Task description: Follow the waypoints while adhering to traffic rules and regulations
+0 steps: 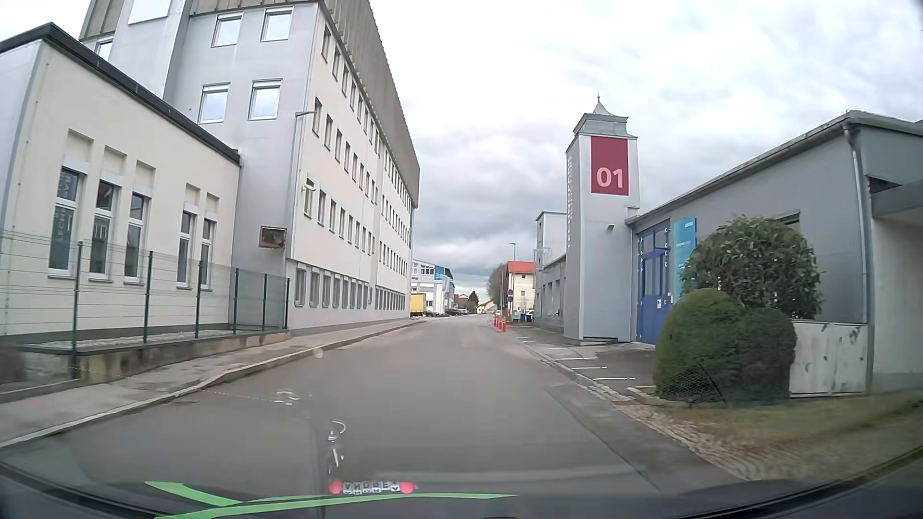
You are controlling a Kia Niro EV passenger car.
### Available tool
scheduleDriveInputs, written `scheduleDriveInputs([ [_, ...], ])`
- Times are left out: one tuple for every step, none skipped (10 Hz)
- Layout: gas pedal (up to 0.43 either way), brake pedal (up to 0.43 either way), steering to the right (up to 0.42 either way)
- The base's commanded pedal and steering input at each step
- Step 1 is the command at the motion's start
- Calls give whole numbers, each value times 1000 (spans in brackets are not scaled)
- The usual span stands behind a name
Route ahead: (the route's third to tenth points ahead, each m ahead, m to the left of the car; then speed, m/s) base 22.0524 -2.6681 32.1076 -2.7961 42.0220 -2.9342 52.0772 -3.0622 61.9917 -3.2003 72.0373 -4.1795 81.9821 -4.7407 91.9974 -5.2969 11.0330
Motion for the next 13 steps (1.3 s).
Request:
scheduleDriveInputs([
  [87,0,5],
  [87,0,5],
  [87,0,5],
  [87,0,5],
  [87,0,5],
  [87,0,5],
  [87,0,4],
  [87,0,3],
  [87,0,3],
  [87,0,3],
  [87,0,3],
  [87,0,3],
  [87,0,3],
])
